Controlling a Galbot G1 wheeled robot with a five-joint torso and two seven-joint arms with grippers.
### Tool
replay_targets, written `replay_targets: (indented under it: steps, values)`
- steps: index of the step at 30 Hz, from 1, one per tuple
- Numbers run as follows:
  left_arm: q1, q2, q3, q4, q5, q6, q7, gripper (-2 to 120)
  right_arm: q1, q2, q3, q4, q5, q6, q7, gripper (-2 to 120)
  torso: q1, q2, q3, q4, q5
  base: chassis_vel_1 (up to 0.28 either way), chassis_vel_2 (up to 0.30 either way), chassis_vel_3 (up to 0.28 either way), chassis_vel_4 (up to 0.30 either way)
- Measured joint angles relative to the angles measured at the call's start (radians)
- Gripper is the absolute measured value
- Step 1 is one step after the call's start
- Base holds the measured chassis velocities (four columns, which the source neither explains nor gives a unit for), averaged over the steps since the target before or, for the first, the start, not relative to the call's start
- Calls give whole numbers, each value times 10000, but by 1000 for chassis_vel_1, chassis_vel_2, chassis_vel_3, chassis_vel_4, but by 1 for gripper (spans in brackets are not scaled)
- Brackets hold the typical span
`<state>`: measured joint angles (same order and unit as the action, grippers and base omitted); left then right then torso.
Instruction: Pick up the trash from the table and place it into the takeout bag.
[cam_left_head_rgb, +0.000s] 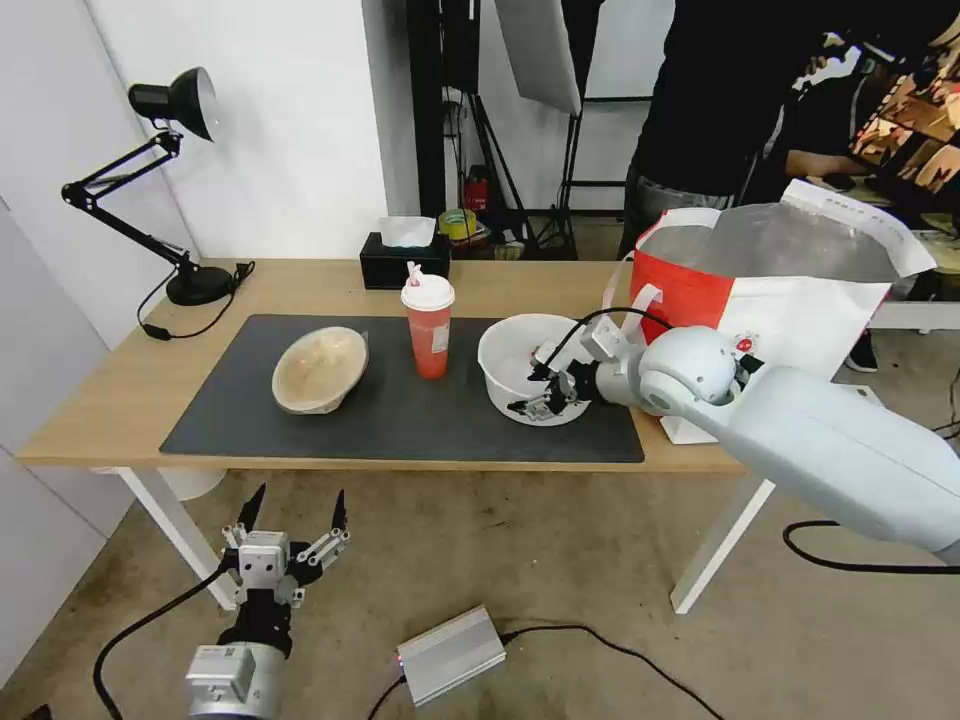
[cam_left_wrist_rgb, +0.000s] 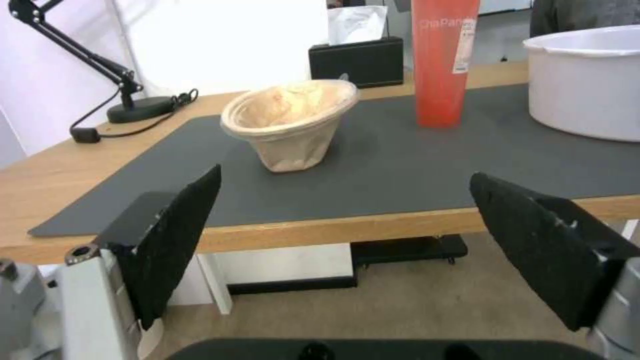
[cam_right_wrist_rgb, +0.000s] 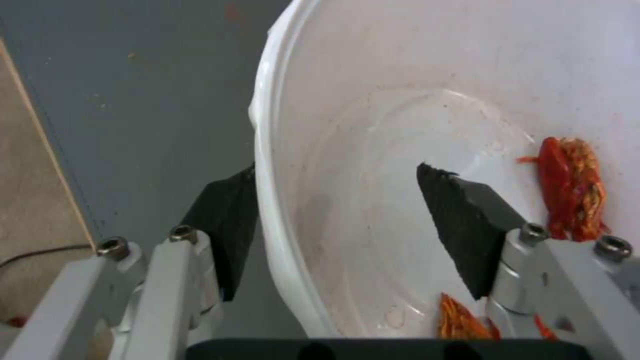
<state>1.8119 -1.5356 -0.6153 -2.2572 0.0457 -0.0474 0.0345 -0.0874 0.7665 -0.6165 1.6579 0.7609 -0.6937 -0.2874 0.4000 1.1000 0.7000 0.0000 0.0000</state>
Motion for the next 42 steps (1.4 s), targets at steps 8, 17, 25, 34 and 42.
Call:
replay_targets:
  steps: [8, 17, 25, 34, 42]
  values:
    - [1, 4, -4, -12, 1, -6, -2, 100, -30, 87, -9, -10, 20, -84, 88, 34, 0, 0, 0, 0, 0, 0, 0, 0, 0]
    - [6, -24, 10, -31, 2, -7, -3, 100, -24, 213, -16, -198, 101, -173, 111, 28, 0, 0, 0, -1, 0, 0, 0, 0, 0]
    - [24, -40, -5, -40, 8, -8, -4, 100, -23, 336, -15, -362, 258, -253, 186, 15, 0, 0, 0, 0, 0, 0, 0, 0, 0]
    - [12, -31, -6, -39, 8, -11, -5, 100, -30, 406, -14, -440, 265, -260, 235, 0, -1, 0, 0, -1, 0, 0, 0, 0, 0]
    - [20, -32, -20, -40, 4, -12, -6, 100, -48, 377, -10, -377, 357, -263, 281, 0, 0, 0, -1, -1, 0, 0, 0, 0, 0]
